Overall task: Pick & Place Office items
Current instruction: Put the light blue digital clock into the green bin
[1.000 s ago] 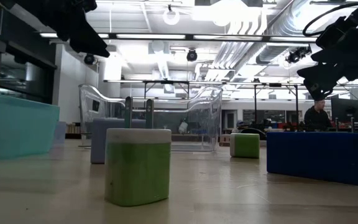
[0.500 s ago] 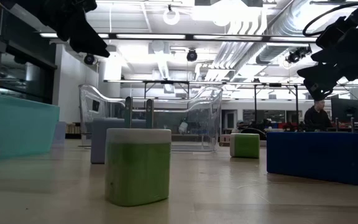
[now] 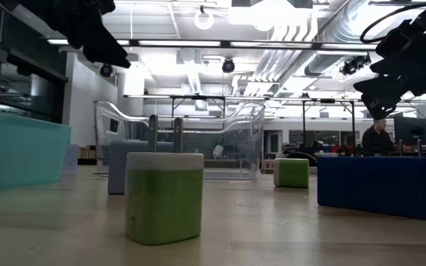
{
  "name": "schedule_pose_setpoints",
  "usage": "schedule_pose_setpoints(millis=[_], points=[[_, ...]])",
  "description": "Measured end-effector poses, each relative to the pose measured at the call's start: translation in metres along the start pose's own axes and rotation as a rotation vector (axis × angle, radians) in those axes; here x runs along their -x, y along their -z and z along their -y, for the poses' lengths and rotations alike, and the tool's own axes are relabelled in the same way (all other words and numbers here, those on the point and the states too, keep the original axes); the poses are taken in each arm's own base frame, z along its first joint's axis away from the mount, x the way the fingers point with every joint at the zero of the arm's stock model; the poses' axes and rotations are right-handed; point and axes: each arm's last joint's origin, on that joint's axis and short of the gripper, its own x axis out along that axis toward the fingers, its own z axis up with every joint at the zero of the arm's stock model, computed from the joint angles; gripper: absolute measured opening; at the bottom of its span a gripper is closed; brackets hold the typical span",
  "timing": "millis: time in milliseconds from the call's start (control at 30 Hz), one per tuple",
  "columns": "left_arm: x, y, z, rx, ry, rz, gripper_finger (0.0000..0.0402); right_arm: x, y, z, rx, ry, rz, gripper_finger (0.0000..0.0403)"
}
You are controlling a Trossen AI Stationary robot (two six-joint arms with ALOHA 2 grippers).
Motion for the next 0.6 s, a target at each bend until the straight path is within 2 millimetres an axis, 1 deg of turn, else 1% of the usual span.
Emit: schedule_pose_setpoints(millis=[167,600], points=[[0.000,0.000,0.000,0.000,0.000,0.000,0.0244,0.000,-0.002,-0.001,0.005,-0.008,0.018,0.0161],[0.000,0.000,0.000,0.000,0.000,0.000,0.0244,0.001,-0.014,-0.006,0.029,-0.046,0.153,0.0161]])
